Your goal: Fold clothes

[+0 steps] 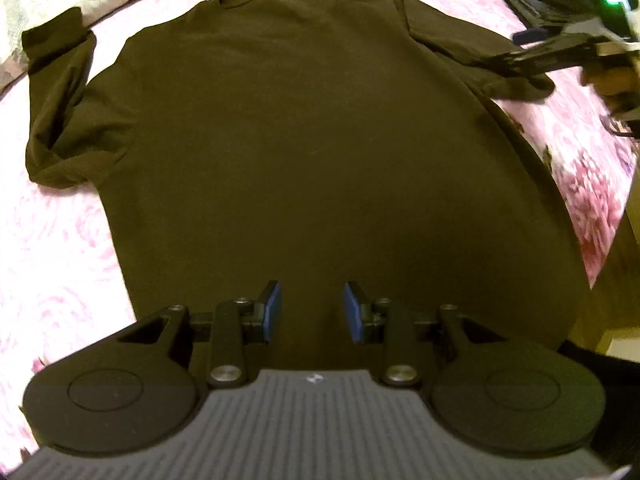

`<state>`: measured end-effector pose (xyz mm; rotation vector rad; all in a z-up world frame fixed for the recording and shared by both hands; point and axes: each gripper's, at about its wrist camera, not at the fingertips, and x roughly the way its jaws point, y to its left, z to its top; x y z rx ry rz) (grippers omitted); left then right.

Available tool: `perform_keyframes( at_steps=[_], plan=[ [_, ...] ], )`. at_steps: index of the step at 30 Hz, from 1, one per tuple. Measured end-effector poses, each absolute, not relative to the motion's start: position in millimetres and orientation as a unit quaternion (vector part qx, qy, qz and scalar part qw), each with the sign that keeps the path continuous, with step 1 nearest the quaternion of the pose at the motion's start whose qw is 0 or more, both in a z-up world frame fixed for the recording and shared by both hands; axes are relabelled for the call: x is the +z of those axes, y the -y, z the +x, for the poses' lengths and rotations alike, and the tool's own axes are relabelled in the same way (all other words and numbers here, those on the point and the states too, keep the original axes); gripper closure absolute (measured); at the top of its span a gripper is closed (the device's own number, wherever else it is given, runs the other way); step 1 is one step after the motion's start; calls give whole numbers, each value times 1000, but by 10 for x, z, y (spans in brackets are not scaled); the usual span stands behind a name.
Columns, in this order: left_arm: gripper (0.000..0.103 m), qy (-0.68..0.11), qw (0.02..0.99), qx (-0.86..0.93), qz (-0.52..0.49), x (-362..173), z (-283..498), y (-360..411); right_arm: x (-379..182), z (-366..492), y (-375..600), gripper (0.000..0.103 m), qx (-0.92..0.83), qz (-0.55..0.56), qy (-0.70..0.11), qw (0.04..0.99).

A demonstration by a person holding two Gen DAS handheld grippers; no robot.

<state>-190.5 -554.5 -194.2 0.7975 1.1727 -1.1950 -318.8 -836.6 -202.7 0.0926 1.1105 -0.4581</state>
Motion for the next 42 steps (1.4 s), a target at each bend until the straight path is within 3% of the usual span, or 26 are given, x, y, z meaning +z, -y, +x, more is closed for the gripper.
perform_keyframes(
  at_steps=[5,6,7,9,15,20,21,22,23,24,25,32,40,42],
  plan=[
    [72,-525,612,-484,341,-1942,-2112,5757,-2494,-2843,8597,29,-167,-2,-526,834],
    [72,-525,610,-482,346,-1950,-2157,5822,-2554,-2832,8650,37,-156,3,-528,835],
    [72,-524,608,-482,352,-1965,-2197,5892,-2607,-2832,8707,71,-144,10,-530,836],
    [72,-519,602,-485,364,-1966,-2285,6052,-2628,-2888,8805,99,-134,18,-522,843],
    [72,-488,596,-518,372,-1762,-2469,6650,-1694,-4139,9146,100,-282,48,-414,864],
    [72,-460,591,-542,381,-1644,-2539,7096,-1395,-5650,9682,99,-507,136,-369,767],
    [72,-455,590,-544,385,-1639,-2544,7152,-1441,-5943,9790,99,-556,164,-370,726],
    [72,-451,590,-545,389,-1641,-2542,7186,-1513,-6169,9875,91,-594,190,-379,683],
    [72,-447,591,-545,393,-1646,-2534,7204,-1582,-6345,9927,53,-624,210,-387,645],
    [71,-443,591,-545,397,-1652,-2526,7223,-1627,-6482,9938,28,-646,222,-384,622],
    [70,-439,593,-543,401,-1648,-2505,7217,-1644,-6562,9913,11,-655,227,-372,617],
    [64,-429,632,-501,408,-1687,-1925,7144,-1770,-5827,9757,12,-511,277,-367,726],
    [61,-377,660,-503,411,-2101,-784,7344,-1914,-3867,9788,12,-201,225,-384,872],
    [61,-361,660,-513,414,-2273,-499,7508,-2029,-3356,9823,20,-144,197,-391,888]
  ],
)
